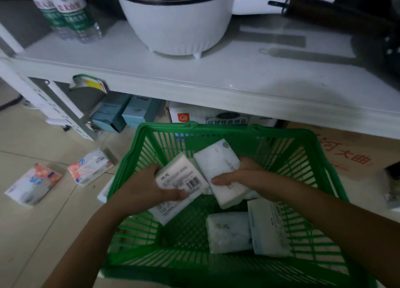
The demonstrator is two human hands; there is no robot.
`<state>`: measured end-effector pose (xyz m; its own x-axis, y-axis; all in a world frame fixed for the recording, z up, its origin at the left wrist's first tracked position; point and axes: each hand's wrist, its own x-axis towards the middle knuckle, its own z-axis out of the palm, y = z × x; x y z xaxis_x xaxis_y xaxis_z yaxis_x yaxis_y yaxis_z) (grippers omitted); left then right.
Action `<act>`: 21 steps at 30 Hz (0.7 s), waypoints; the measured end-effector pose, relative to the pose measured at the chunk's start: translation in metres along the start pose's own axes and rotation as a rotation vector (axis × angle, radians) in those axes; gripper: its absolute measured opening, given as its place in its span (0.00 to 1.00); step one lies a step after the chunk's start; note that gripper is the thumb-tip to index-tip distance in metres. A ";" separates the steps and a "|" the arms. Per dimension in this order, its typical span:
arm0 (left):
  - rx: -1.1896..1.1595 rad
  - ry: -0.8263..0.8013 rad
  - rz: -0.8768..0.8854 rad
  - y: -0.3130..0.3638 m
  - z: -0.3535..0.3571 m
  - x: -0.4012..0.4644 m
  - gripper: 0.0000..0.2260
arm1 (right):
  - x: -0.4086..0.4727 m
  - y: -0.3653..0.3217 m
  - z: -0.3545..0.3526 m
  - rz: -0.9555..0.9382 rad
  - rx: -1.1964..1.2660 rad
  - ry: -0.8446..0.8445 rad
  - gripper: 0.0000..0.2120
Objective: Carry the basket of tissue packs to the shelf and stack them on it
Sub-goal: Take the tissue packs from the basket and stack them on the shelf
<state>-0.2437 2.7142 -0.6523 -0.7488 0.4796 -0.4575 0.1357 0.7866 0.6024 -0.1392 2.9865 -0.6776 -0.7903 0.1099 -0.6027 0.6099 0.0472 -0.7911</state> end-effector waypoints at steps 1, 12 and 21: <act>-0.085 0.032 -0.015 0.000 -0.002 -0.004 0.34 | -0.001 -0.005 0.001 -0.031 0.041 0.018 0.19; -0.802 0.168 0.056 0.020 0.007 -0.022 0.25 | -0.013 -0.046 0.045 -0.237 0.292 0.133 0.37; -0.786 0.335 0.183 0.020 -0.003 -0.045 0.26 | -0.029 -0.065 0.057 -0.381 0.296 0.099 0.28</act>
<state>-0.2094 2.7069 -0.6175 -0.9271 0.3354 -0.1673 -0.1215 0.1532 0.9807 -0.1597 2.9239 -0.6146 -0.9359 0.2339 -0.2633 0.2244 -0.1801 -0.9577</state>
